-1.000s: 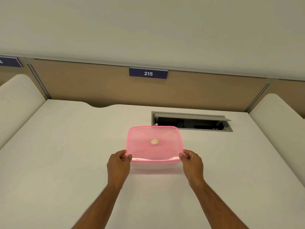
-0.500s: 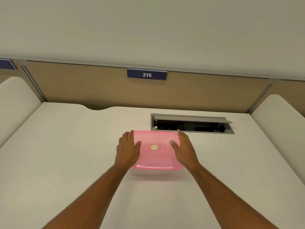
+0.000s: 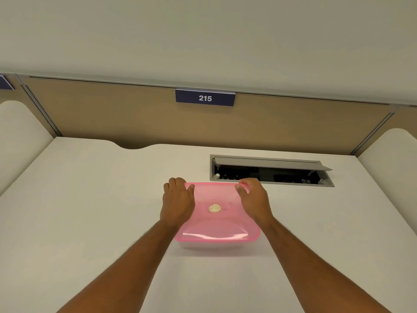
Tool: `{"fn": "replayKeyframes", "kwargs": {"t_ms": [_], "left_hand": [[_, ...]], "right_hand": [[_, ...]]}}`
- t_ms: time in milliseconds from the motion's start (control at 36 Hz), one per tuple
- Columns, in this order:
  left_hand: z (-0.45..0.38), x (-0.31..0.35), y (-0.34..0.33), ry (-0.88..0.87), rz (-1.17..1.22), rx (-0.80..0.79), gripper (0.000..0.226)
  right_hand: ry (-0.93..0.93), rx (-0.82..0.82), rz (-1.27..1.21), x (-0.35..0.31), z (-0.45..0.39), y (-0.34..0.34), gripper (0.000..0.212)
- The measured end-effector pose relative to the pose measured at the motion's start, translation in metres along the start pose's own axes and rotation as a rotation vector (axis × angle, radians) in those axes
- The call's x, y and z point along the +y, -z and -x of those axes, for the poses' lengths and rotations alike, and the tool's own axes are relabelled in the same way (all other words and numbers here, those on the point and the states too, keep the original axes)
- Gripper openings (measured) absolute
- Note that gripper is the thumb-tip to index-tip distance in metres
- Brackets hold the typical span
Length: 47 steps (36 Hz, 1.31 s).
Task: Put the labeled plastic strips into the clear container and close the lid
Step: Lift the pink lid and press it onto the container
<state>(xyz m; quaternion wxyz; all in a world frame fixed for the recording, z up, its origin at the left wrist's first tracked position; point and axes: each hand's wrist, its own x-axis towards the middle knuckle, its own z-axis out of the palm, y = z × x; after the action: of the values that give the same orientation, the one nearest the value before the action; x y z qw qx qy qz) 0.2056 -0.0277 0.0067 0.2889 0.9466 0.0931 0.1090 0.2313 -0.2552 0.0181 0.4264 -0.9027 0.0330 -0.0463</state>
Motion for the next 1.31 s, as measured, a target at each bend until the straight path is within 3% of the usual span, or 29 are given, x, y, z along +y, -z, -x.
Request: {"fn": "replayKeyframes", "kwargs": {"t_ms": [194, 417, 500, 583, 778, 1111, 1306], "left_hand": [[0.000, 0.005, 0.001, 0.040, 0.075, 0.017, 0.028], [-0.007, 0.005, -0.001, 0.024, 0.065, 0.023, 0.025], [-0.008, 0.003, -0.003, 0.019, 0.042, 0.025, 0.027], [-0.011, 0.001, -0.003, -0.017, -0.008, 0.018, 0.028], [-0.014, -0.002, -0.005, -0.058, -0.106, -0.023, 0.030], [-0.016, -0.003, -0.004, -0.085, -0.125, -0.027, 0.028], [-0.028, -0.003, -0.006, -0.030, -0.290, -0.150, 0.019]], "right_hand": [[-0.055, -0.027, -0.159, 0.002, -0.009, 0.009, 0.021], [-0.008, -0.048, -0.127, 0.002, -0.019, 0.007, 0.022], [0.024, -0.079, -0.032, 0.003, -0.023, 0.004, 0.018], [0.076, -0.090, 0.149, 0.001, -0.026, -0.001, 0.032], [0.233, 0.050, 0.451, -0.004, -0.016, -0.009, 0.034], [-0.045, 0.031, 0.448, 0.004, -0.022, -0.018, 0.040], [-0.110, -0.112, 0.510, 0.006, -0.029, -0.019, 0.024]]}}
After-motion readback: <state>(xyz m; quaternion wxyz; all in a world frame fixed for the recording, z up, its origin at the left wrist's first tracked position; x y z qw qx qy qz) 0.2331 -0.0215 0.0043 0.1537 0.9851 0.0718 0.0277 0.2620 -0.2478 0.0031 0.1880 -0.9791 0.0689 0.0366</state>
